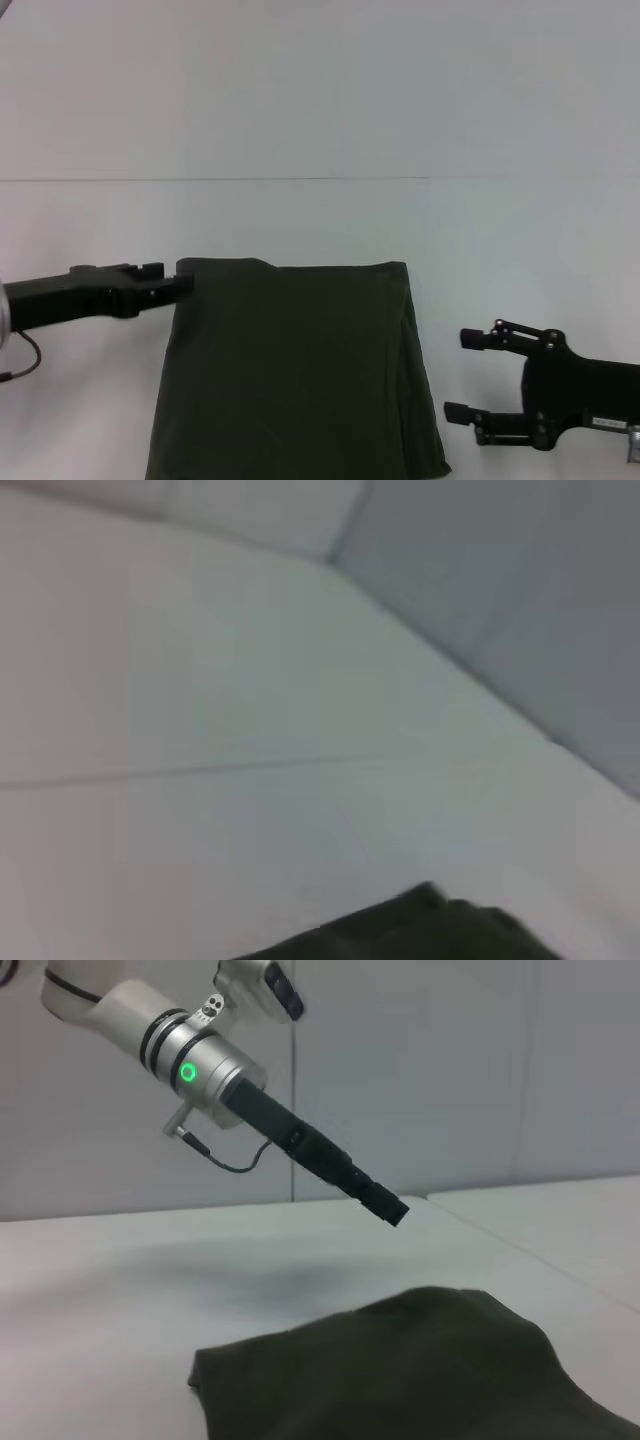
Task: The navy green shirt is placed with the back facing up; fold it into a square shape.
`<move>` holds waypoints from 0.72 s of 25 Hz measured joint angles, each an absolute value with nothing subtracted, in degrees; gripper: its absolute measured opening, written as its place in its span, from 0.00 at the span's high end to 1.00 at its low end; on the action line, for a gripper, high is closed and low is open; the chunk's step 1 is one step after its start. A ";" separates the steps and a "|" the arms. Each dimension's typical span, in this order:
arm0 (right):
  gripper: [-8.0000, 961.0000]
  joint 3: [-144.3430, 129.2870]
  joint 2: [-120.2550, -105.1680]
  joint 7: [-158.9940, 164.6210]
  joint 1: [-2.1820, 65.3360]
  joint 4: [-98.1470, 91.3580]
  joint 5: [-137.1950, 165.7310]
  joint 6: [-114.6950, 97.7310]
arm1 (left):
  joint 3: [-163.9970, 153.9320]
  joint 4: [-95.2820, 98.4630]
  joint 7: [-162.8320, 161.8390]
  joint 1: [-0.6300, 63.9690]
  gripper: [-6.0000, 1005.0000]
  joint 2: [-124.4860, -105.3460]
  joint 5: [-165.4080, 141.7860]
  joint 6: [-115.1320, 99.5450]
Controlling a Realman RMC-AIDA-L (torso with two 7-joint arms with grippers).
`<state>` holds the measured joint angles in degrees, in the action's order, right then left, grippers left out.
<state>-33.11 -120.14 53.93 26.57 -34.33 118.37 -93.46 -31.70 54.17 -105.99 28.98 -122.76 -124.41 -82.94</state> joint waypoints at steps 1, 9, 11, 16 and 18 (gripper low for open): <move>0.08 -33.23 -120.14 53.39 27.10 -33.53 118.35 -93.42 | -30.94 54.51 -103.29 28.43 0.68 -122.87 -123.54 -85.55; 0.08 -33.30 -120.20 48.35 27.22 -29.44 118.29 -93.98 | -24.64 54.15 -77.88 21.05 0.26 -124.36 -117.11 -104.41; 0.08 -33.10 -120.18 46.89 26.44 -28.38 118.30 -93.99 | -23.38 52.84 -73.41 18.82 0.19 -124.52 -117.14 -106.11; 0.08 -32.71 -120.22 41.40 24.81 -24.42 118.29 -92.66 | -20.76 48.62 -64.66 14.78 0.08 -124.71 -118.97 -107.13; 0.08 -32.56 -120.23 39.88 24.31 -22.86 118.28 -91.55 | -19.23 47.16 -62.69 13.96 0.08 -124.71 -120.30 -107.12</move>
<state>-32.56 -120.23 39.88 24.31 -22.86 118.28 -91.55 -19.23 47.16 -62.69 13.96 -124.71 -120.30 -107.12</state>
